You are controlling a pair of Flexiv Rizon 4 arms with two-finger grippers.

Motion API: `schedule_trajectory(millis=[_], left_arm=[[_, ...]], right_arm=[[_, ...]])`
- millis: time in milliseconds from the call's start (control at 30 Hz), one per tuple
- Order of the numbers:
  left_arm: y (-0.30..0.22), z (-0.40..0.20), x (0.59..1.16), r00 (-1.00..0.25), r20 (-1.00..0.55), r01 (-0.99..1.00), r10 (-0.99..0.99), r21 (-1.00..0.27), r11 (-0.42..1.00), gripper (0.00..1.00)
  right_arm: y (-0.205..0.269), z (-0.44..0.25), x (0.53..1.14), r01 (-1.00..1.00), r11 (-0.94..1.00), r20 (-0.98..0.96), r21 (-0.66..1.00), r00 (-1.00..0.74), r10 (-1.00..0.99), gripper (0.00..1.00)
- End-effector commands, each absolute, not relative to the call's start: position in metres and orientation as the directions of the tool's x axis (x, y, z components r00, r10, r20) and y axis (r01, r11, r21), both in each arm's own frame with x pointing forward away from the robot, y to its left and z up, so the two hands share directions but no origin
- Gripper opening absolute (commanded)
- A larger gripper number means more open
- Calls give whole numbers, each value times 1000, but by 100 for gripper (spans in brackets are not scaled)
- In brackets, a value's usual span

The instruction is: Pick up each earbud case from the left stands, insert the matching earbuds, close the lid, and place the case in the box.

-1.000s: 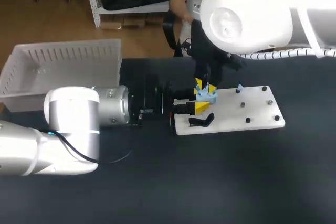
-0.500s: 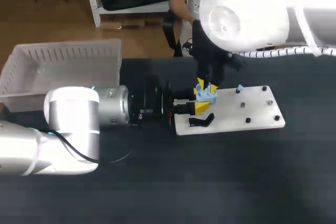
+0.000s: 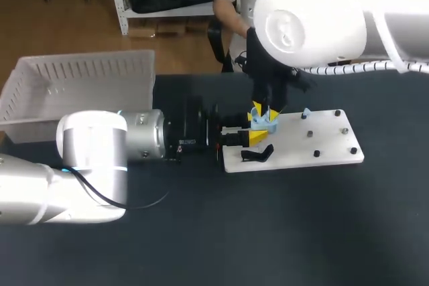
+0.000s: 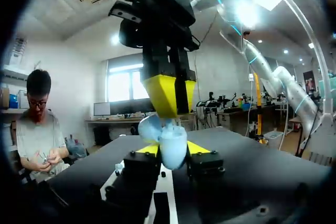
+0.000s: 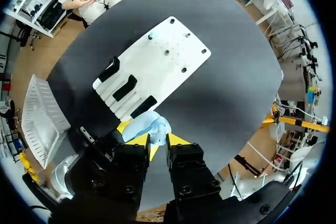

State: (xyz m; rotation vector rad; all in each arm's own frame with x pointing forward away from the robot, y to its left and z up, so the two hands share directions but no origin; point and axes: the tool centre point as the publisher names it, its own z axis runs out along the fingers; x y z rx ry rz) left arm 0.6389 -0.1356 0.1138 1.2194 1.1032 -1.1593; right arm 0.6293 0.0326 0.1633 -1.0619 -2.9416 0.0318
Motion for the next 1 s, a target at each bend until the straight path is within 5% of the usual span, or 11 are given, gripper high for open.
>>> schedule_trajectory(millis=[33,567,767,833,1000], left_arm=[[-136,113,639,100,-994,995,-50,99,5,0],[-136,113,639,100,-994,995,-50,99,5,0],[-136,113,639,100,-994,995,-50,99,5,0],[-136,113,639,100,-994,995,-50,99,5,0],[-136,113,639,100,-994,995,-50,99,5,0]], right_arm=[[32,161,632,639,769,11,-32,-769,639,0],[30,153,633,635,772,34,-30,-771,636,0],[28,157,629,636,772,39,-4,-771,636,42],[26,162,626,638,770,32,11,-770,638,48],[14,180,617,647,760,26,68,-762,647,43]])
